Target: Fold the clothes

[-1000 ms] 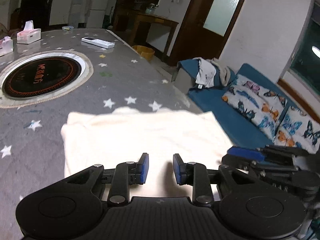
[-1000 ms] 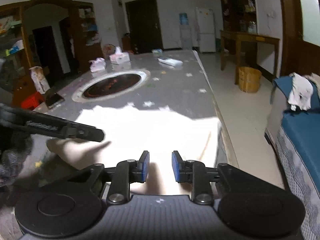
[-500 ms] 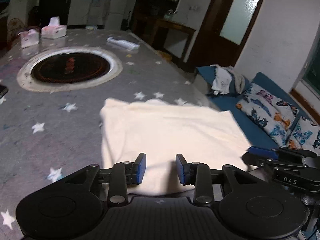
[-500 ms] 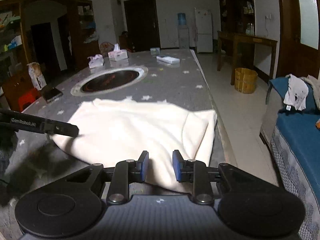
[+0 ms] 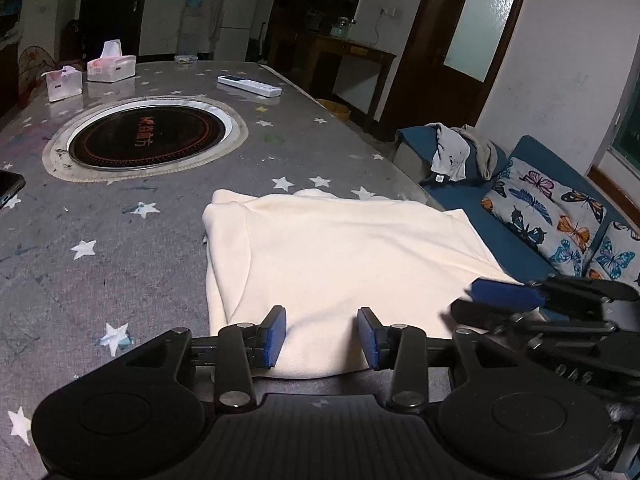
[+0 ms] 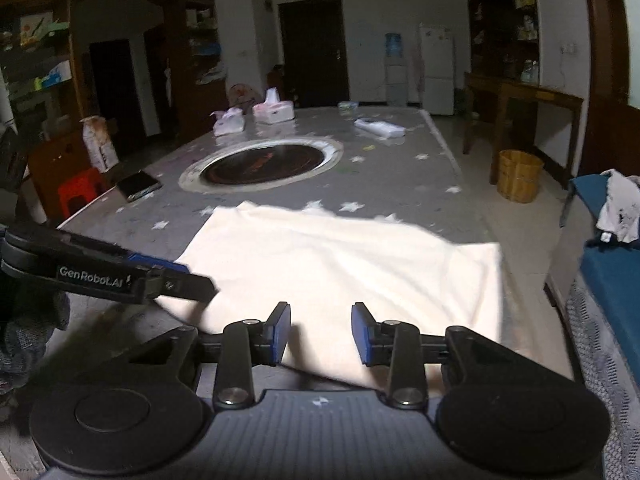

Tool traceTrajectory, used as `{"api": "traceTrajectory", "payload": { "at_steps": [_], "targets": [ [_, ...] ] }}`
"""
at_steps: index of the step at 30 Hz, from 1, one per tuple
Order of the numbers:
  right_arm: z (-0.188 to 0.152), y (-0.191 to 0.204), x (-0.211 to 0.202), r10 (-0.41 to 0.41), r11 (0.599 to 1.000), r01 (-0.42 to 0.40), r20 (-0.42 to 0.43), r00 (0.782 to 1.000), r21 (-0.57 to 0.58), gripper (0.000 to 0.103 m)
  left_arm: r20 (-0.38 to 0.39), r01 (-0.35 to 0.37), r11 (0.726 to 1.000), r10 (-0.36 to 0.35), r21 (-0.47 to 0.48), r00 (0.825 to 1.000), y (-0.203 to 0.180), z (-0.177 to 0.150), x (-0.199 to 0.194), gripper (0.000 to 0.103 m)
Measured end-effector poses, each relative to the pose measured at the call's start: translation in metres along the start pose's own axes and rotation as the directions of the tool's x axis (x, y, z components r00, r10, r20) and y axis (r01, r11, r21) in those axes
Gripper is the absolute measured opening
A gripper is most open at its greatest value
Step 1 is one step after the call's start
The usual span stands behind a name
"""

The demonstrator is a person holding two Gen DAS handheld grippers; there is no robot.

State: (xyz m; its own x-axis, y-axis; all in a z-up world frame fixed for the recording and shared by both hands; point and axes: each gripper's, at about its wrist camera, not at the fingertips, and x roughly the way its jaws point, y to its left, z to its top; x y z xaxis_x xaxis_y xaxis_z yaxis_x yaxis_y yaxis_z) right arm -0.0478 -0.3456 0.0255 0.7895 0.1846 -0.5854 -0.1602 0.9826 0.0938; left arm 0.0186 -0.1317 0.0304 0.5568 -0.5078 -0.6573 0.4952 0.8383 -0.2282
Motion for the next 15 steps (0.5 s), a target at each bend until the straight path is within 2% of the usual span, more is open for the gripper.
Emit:
{"api": "traceTrajectory", "payload": {
  "at_steps": [2, 7, 11, 15],
  "targets": [
    [-0.003, 0.006, 0.007, -0.003, 1.0, 0.002, -0.022, 1.0, -0.01, 0.039, -0.002, -0.004, 1.0, 0.004, -0.002, 1.0, -0.001, 0.0, -0.001, 0.044],
    [-0.004, 0.012, -0.002, 0.006, 1.0, -0.006, -0.004, 1.0, -0.03, 0.042, -0.002, -0.008, 1.0, 0.008, 0.005, 1.0, -0.004, -0.001, -0.006, 0.05],
    [-0.008, 0.013, 0.003, -0.004, 1.0, 0.003, -0.025, 1.0, -0.028, 0.046, -0.005, -0.011, 1.0, 0.011, 0.006, 1.0, -0.006, -0.003, -0.005, 0.054],
    [-0.006, 0.017, 0.001, -0.002, 1.0, 0.002, -0.017, 1.0, -0.029, 0.053, -0.001, -0.01, 1.0, 0.01, 0.007, 1.0, -0.009, -0.003, -0.009, 0.062]
  ]
}}
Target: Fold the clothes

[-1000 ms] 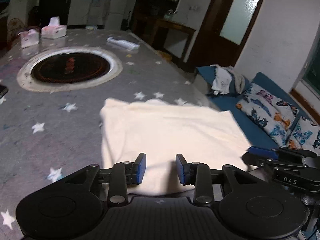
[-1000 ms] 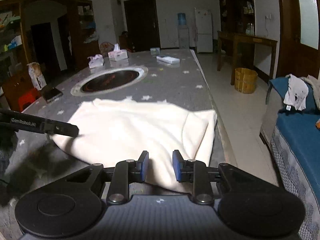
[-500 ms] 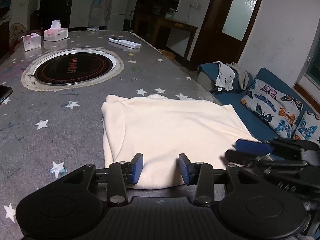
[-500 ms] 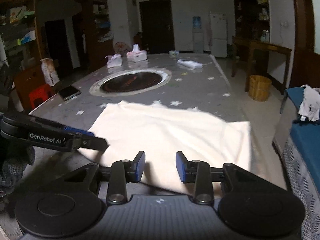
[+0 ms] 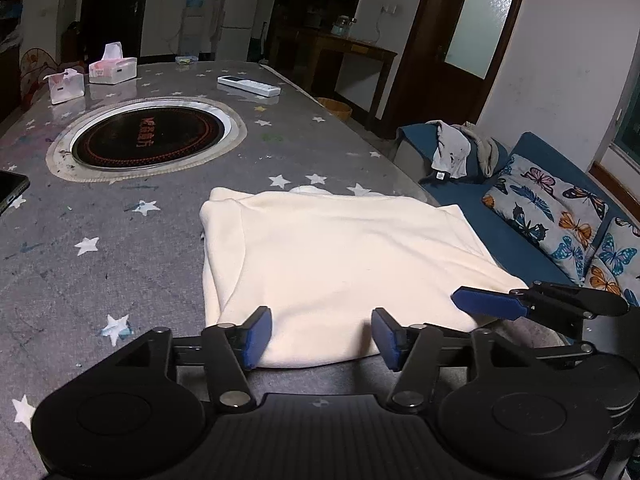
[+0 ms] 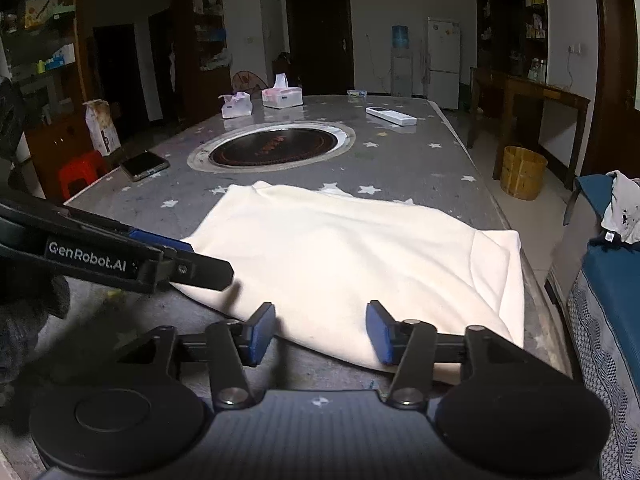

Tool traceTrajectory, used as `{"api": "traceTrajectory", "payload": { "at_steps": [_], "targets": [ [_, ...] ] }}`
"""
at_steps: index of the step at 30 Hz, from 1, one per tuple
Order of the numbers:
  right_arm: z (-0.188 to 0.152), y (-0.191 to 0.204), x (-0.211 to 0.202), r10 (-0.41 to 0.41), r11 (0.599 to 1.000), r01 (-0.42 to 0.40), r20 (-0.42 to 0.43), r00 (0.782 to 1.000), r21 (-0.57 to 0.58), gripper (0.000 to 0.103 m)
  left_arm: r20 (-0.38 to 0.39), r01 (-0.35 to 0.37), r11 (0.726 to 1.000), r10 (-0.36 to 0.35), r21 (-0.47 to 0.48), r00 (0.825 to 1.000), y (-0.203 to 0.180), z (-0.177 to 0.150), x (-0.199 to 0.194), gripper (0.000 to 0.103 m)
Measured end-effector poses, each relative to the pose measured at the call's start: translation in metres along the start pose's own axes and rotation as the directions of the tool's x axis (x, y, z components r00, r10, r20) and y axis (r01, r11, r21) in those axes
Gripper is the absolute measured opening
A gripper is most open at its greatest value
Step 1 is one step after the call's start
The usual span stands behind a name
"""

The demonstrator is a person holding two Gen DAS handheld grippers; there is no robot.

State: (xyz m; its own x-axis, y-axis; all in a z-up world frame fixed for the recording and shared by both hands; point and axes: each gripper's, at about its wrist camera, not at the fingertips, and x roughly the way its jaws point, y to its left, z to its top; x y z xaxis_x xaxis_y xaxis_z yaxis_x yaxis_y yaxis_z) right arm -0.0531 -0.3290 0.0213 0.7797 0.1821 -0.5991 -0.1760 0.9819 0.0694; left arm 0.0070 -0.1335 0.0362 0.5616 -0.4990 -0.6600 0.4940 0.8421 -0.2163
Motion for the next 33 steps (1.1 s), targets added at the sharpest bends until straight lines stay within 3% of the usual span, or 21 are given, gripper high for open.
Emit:
{"api": "traceTrajectory", "payload": {
  "at_steps": [15, 27, 33],
  "targets": [
    [-0.005, 0.012, -0.017, -0.02, 1.0, 0.021, 0.02, 1.0, -0.016, 0.08, 0.041, -0.045, 0.999, 0.045, -0.008, 0.998, 0.0, -0.005, -0.019, 0.091],
    [-0.007, 0.018, -0.028, -0.041, 0.999, 0.041, 0.04, 0.998, -0.003, 0.097, 0.06, -0.076, 0.997, 0.076, -0.009, 0.995, 0.003, -0.016, -0.033, 0.103],
    [-0.009, 0.019, -0.032, -0.075, 0.997, 0.075, 0.043, 0.996, 0.012, 0.103, 0.057, -0.078, 0.997, 0.079, -0.009, 0.995, 0.003, -0.02, -0.036, 0.103]
  ]
}}
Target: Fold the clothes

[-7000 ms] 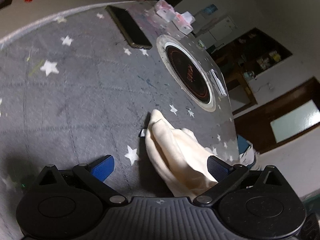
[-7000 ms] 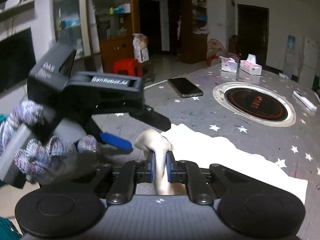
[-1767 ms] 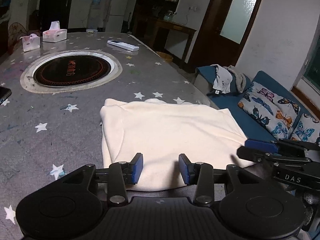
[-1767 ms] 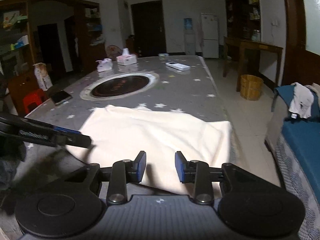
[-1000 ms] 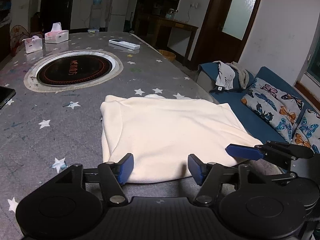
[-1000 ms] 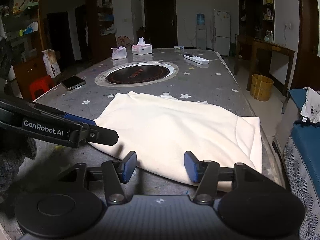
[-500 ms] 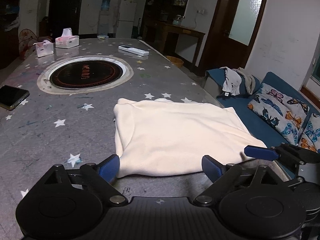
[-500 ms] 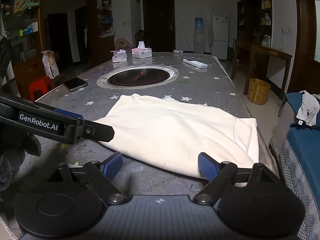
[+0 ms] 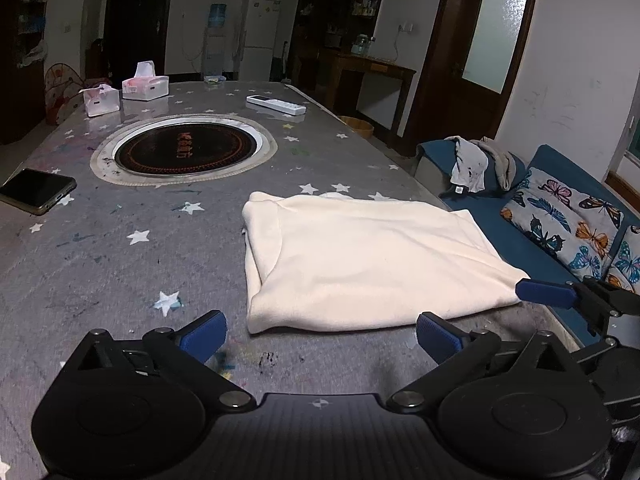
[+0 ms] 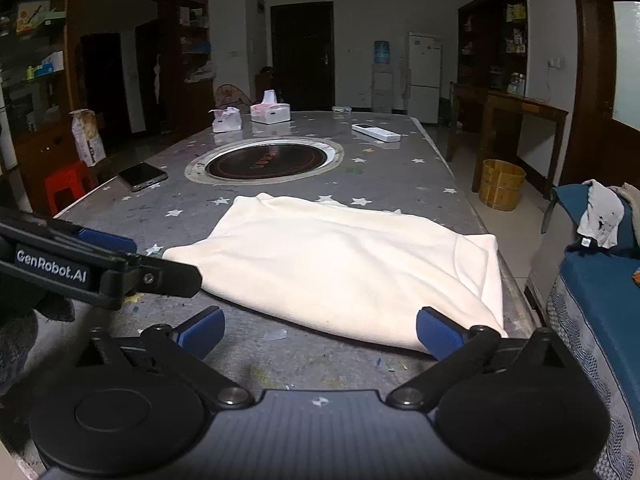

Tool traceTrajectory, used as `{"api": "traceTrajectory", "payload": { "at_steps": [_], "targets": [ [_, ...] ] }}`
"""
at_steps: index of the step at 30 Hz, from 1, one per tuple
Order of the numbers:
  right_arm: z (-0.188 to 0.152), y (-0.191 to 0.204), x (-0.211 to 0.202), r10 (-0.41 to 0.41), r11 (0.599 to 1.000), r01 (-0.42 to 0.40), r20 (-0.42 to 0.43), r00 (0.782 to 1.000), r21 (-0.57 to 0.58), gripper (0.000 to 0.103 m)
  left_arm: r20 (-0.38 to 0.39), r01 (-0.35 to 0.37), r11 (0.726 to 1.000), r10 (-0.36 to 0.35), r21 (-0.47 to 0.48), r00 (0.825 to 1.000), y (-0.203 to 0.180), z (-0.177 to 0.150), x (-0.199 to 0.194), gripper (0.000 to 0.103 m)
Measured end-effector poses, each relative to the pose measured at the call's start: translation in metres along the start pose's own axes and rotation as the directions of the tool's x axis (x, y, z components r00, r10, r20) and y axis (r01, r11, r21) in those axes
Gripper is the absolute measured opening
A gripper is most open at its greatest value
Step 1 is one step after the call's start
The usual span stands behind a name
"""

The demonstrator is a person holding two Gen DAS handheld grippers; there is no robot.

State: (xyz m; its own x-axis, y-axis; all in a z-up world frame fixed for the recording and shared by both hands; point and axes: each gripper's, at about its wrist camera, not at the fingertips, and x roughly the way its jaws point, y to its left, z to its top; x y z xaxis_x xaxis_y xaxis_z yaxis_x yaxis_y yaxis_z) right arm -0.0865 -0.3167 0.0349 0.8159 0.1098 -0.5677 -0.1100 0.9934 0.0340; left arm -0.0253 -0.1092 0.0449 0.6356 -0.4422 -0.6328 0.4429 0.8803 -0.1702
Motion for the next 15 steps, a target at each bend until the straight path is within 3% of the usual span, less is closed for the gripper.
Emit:
{"api": "traceTrajectory", "payload": {
  "at_steps": [15],
  "targets": [
    [-0.006, 0.0, -0.008, -0.075, 0.997, 0.075, 0.01, 0.997, 0.031, 0.103, 0.008, -0.022, 1.0, 0.022, 0.016, 1.0, -0.008, -0.012, -0.012, 0.103]
  ]
}}
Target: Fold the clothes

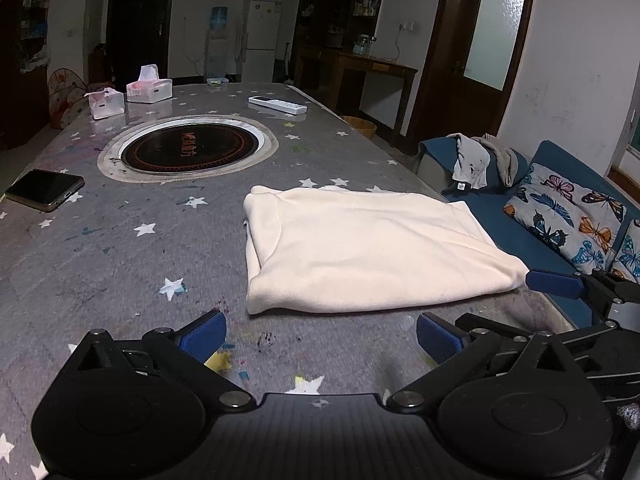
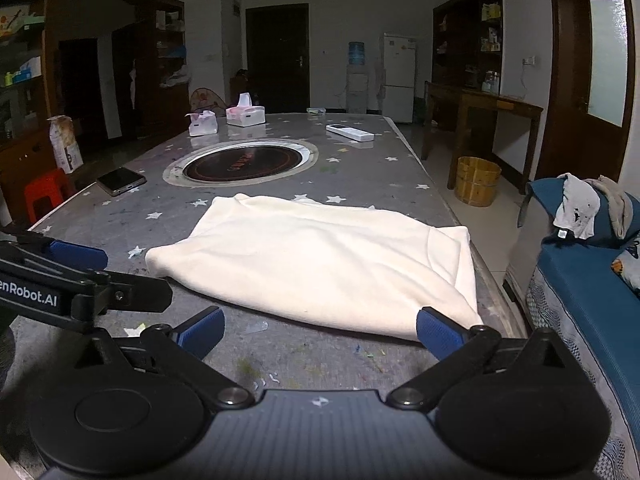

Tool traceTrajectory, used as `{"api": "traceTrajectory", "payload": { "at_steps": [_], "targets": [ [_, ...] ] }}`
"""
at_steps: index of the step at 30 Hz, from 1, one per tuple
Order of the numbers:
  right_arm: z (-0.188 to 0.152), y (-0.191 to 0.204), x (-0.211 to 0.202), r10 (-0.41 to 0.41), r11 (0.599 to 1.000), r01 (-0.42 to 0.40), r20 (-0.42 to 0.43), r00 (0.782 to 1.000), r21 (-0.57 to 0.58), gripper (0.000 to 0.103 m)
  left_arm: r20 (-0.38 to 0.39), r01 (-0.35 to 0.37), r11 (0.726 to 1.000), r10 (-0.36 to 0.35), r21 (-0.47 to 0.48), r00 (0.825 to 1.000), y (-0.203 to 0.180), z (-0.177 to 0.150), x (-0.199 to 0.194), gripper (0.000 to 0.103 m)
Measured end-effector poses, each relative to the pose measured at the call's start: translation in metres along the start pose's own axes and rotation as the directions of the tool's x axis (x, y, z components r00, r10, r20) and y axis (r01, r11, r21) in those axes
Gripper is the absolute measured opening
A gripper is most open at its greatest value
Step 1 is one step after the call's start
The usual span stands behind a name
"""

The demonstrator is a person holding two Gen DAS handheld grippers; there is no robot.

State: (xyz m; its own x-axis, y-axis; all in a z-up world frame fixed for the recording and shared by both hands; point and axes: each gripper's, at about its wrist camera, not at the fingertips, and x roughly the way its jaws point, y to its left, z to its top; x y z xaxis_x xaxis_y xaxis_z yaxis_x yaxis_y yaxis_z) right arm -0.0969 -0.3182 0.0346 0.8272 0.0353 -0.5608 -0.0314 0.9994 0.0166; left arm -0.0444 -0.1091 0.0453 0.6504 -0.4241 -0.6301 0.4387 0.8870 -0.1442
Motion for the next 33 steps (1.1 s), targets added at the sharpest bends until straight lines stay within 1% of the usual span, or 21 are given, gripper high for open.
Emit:
{"api": "traceTrajectory", "payload": {
  "at_steps": [11, 16, 27, 33],
  "targets": [
    [-0.007, 0.003, -0.007, -0.022, 0.999, 0.021, 0.013, 1.0, 0.035, 0.103, 0.011, -0.008, 1.0, 0.008, -0.01, 1.0, 0.0, -0.005, -0.01, 0.103],
    [-0.009, 0.003, -0.01, -0.043, 0.998, 0.043, 0.009, 0.999, 0.051, 0.103, 0.014, -0.012, 1.0, 0.012, -0.007, 1.0, -0.002, -0.009, -0.014, 0.103],
    [-0.013, 0.005, -0.016, -0.063, 0.997, 0.062, 0.006, 0.998, 0.049, 0.103, 0.021, -0.015, 1.0, 0.015, -0.004, 1.0, -0.006, -0.011, -0.02, 0.103],
    [-0.014, 0.005, -0.019, -0.06, 0.997, 0.06, 0.006, 0.998, 0.044, 0.103, 0.02, -0.017, 1.0, 0.017, -0.01, 1.0, -0.007, -0.012, -0.022, 0.103]
  ]
}}
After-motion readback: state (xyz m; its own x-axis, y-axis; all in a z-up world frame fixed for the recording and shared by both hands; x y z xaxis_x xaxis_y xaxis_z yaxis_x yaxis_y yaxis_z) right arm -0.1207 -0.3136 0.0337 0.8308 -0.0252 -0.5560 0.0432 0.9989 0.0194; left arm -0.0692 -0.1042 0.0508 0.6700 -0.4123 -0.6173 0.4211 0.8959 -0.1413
